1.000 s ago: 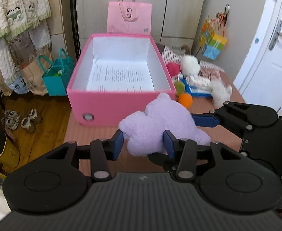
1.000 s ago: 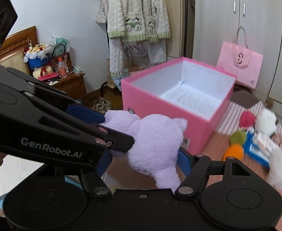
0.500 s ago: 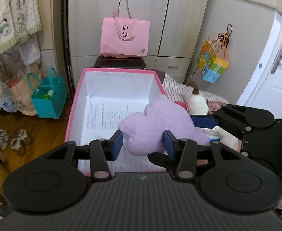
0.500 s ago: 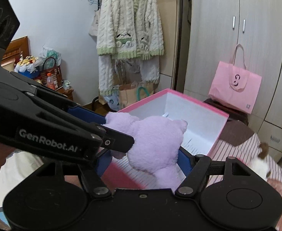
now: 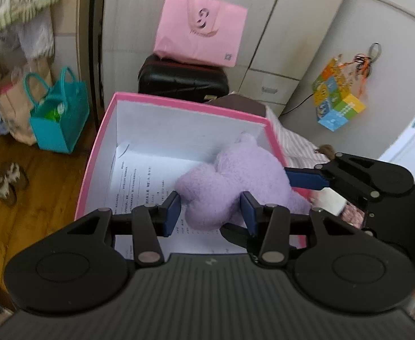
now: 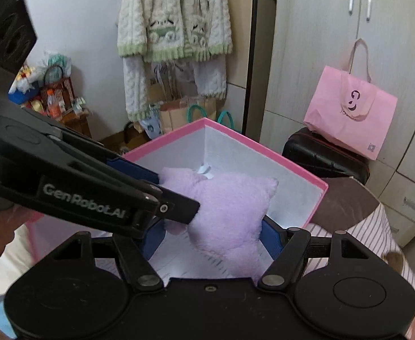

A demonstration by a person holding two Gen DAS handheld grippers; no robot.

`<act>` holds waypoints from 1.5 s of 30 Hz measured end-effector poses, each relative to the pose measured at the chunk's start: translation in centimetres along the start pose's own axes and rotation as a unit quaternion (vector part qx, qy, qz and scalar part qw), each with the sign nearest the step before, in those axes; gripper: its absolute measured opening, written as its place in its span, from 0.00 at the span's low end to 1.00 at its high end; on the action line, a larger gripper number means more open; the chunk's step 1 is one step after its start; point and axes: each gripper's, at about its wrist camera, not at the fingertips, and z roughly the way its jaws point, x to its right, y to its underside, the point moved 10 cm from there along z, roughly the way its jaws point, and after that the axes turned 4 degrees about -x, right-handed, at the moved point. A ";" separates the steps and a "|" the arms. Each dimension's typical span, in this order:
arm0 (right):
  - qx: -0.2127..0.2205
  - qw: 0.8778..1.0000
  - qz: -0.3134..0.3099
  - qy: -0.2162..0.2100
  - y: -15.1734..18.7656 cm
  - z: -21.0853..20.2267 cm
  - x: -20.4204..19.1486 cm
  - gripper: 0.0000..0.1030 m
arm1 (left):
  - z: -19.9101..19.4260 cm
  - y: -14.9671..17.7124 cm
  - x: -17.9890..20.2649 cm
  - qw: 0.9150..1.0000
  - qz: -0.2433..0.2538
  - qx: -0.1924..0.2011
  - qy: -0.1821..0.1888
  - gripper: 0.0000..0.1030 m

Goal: Organize soft objects
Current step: 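Lift the lilac bunny with the left gripper and carry it over the pink box, then open the left gripper to drop the bunny into the pink box, then reach the left gripper to the orange sponge while the right gripper reaches the white bath puff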

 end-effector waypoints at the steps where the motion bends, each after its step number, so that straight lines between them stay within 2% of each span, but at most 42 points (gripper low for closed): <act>1: -0.006 1.000 -0.002 0.000 -0.1 0.6 0.2 0.73 | 0.5 -0.1 -0.3 1.000 -0.004 -0.004 0.000 0.43; 5: -0.035 0.999 -0.002 0.006 -0.1 3.2 0.9 0.73 | 3.2 -0.3 -1.3 0.999 -0.027 -0.028 -0.004 0.43; 9: -0.052 0.998 -0.038 0.027 -0.4 4.7 0.6 0.72 | 4.9 0.0 -2.1 0.998 -0.047 -0.050 -0.008 0.42; 13: -0.074 0.996 -0.042 0.019 -0.5 5.6 0.9 0.72 | 5.6 -0.1 -2.6 0.997 -0.054 -0.052 -0.015 0.43; 18: -0.076 0.993 -0.076 0.053 -0.5 6.1 0.9 0.73 | 5.9 -0.2 -3.3 0.996 -0.055 -0.042 -0.049 0.52; 20: -0.074 0.993 -0.074 0.055 -0.4 5.8 1.2 0.73 | 5.5 -0.2 -3.1 0.997 -0.046 -0.038 -0.048 0.53; 24: -0.055 0.996 -0.055 0.043 -0.2 3.7 1.4 0.73 | 3.9 -0.1 -2.6 0.998 -0.024 -0.024 -0.045 0.54; 33: -0.011 1.000 0.011 -0.019 1.0 -4.3 0.7 0.73 | -2.0 0.5 -1.1 0.998 0.036 0.026 -0.054 0.55; 40: 0.025 0.998 0.040 -0.041 1.9 -9.8 -0.4 0.73 | -7.5 2.2 2.1 0.992 0.100 0.066 -0.037 0.56; 45: 0.046 0.996 0.053 -0.049 2.7 -13.2 -1.0 0.73 | -10.6 3.9 4.8 0.987 0.139 0.075 -0.007 0.56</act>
